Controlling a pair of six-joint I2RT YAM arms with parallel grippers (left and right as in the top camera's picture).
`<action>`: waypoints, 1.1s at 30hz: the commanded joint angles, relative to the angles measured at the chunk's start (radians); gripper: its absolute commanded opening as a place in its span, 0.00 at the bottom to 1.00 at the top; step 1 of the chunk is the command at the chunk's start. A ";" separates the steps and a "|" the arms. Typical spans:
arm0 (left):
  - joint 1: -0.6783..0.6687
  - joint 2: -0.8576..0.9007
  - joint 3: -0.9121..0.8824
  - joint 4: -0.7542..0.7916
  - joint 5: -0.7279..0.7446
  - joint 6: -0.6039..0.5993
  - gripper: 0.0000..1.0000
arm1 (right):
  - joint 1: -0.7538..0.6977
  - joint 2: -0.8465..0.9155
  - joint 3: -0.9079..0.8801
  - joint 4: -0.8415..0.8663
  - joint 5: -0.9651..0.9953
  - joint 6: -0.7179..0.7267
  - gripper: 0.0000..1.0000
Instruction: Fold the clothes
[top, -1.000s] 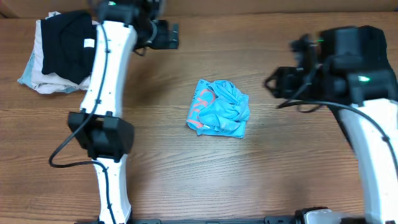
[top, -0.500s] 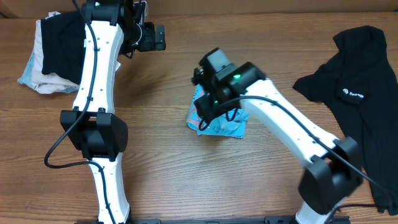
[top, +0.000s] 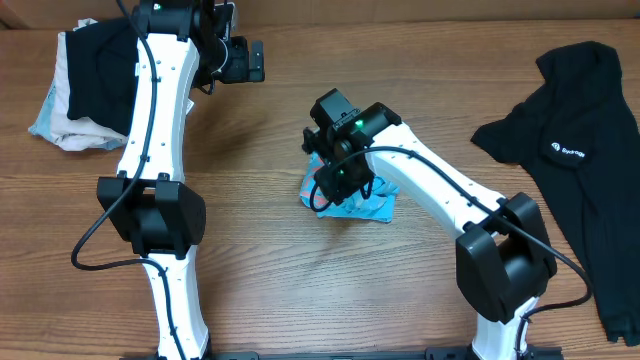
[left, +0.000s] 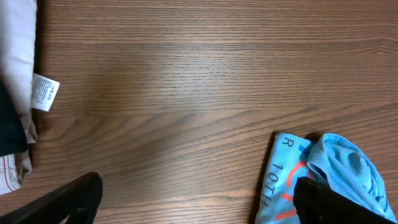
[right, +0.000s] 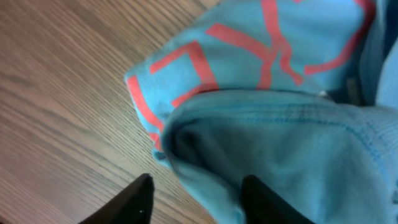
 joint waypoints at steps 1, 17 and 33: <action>0.005 0.001 -0.012 -0.002 -0.015 0.013 1.00 | -0.005 0.018 0.005 -0.004 0.010 -0.023 0.08; 0.005 0.001 -0.012 -0.002 -0.022 0.047 1.00 | -0.067 -0.117 0.005 -0.286 0.118 0.510 0.04; 0.006 0.001 -0.012 0.002 -0.022 0.093 1.00 | -0.146 -0.119 -0.267 -0.325 0.163 0.756 0.04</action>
